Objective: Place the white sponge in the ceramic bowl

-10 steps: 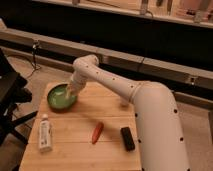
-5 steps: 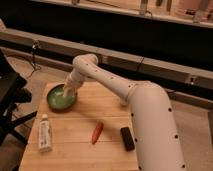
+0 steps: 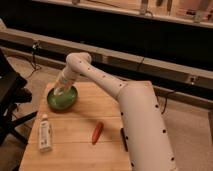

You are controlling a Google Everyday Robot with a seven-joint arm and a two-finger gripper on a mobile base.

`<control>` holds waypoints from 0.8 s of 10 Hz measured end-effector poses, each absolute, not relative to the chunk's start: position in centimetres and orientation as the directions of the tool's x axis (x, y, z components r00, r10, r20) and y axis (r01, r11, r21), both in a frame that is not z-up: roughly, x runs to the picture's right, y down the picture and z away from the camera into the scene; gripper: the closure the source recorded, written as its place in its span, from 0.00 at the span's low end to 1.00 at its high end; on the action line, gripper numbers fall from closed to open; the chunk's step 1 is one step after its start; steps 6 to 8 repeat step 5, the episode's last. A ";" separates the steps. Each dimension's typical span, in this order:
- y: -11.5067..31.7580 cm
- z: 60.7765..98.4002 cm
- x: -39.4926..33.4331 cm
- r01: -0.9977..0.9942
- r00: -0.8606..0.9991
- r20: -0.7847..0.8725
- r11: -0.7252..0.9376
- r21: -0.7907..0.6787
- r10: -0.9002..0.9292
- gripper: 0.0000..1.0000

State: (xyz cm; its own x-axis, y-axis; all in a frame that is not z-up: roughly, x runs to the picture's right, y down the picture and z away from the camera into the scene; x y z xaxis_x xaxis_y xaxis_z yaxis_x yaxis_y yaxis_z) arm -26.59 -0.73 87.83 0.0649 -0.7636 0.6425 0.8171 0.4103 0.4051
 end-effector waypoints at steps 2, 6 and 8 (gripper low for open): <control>-0.6 87.7 -26.6 0.819 0.076 0.648 0.418 0.393 -0.758 0.22; -0.8 87.8 -24.5 0.816 0.090 0.652 0.431 0.385 -0.753 0.20; -0.8 87.8 -24.5 0.816 0.090 0.652 0.431 0.385 -0.753 0.20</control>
